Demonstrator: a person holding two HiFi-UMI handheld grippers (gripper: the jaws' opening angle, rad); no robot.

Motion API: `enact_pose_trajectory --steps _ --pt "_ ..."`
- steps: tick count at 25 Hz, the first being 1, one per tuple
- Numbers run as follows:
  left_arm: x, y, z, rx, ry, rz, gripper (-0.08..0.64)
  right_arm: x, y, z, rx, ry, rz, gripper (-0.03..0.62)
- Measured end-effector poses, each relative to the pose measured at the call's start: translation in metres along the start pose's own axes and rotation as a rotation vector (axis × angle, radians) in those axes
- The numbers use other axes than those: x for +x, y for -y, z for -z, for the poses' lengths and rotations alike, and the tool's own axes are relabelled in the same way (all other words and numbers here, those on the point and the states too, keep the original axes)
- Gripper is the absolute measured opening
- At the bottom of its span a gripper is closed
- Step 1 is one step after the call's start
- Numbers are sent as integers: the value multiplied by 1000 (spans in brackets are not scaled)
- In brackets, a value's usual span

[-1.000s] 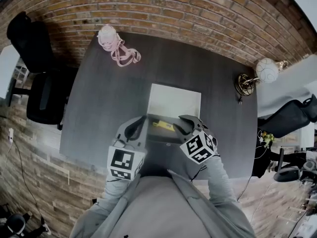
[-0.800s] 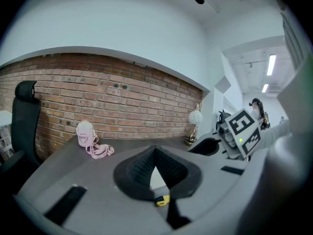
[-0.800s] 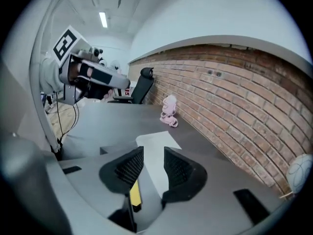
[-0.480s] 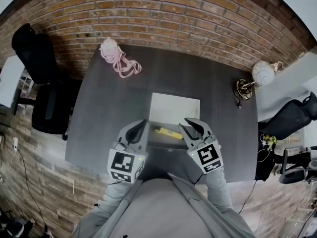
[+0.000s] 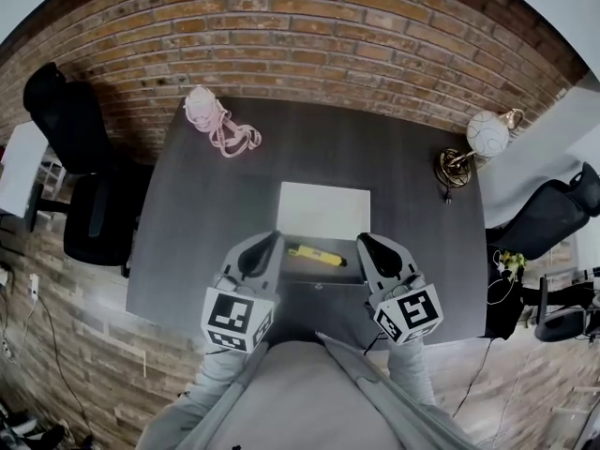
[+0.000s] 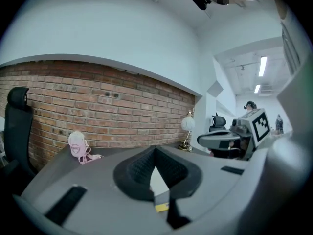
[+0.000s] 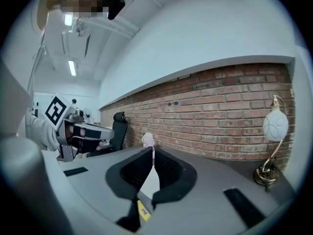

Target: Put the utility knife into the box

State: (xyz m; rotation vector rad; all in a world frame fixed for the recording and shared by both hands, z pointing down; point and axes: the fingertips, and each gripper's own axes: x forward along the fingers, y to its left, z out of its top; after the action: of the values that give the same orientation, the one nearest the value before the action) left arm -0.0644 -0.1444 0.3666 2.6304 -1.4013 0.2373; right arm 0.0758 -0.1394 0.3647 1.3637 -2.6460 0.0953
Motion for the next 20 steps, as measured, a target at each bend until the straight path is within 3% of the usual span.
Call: enact_pose_trajectory --steps 10,20 --pt "0 22 -9 -7 36 18 18 -38 6 -21 32 92 43 17" --pt "7 24 4 -35 24 9 18 -52 21 -15 37 93 101 17"
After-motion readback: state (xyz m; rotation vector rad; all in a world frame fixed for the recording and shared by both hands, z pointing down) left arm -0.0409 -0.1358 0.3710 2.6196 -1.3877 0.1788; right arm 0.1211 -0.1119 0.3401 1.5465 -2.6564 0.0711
